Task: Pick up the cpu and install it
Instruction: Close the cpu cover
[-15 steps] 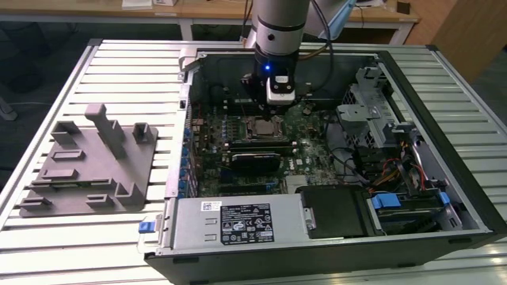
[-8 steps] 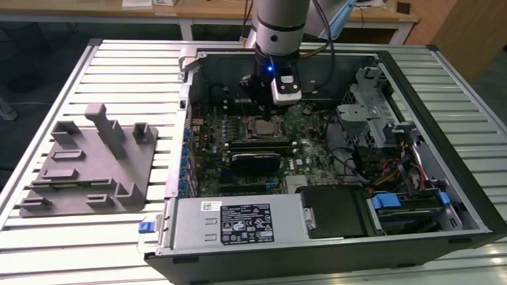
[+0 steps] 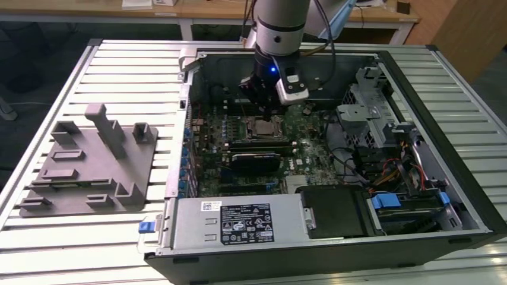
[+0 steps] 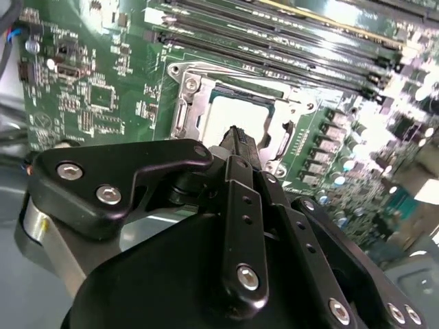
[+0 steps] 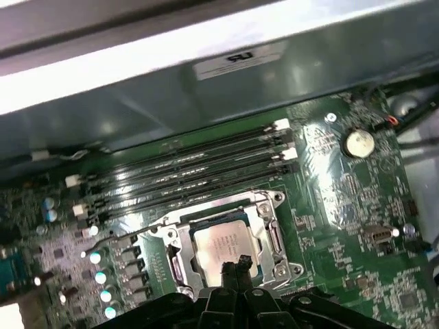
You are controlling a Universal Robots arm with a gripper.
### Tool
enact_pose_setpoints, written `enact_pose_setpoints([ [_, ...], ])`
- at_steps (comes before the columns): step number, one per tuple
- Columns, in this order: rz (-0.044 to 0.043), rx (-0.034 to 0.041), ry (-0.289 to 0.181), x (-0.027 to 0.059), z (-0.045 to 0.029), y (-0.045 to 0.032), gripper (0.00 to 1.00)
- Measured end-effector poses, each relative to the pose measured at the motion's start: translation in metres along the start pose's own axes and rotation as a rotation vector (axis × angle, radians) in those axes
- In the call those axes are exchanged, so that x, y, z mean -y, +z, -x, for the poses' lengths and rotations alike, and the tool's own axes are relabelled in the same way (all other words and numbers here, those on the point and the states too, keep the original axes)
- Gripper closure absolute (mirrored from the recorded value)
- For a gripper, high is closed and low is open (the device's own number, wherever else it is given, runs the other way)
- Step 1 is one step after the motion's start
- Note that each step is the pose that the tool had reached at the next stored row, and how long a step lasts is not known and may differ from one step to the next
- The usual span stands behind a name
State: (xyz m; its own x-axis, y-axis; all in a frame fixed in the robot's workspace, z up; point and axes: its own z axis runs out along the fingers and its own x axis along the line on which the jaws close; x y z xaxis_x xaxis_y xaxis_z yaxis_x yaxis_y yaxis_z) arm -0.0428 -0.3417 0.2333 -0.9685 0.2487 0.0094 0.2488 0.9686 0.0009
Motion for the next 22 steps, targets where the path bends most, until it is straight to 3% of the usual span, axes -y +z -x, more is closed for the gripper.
enact_pose_setpoints([
  [12,-0.0021,-0.0002,-0.217,0.0000,0.0000,0.0007,0.89],
  [22,-0.0020,-0.0001,-0.225,0.0004,-0.0014,0.0010,0.89],
])
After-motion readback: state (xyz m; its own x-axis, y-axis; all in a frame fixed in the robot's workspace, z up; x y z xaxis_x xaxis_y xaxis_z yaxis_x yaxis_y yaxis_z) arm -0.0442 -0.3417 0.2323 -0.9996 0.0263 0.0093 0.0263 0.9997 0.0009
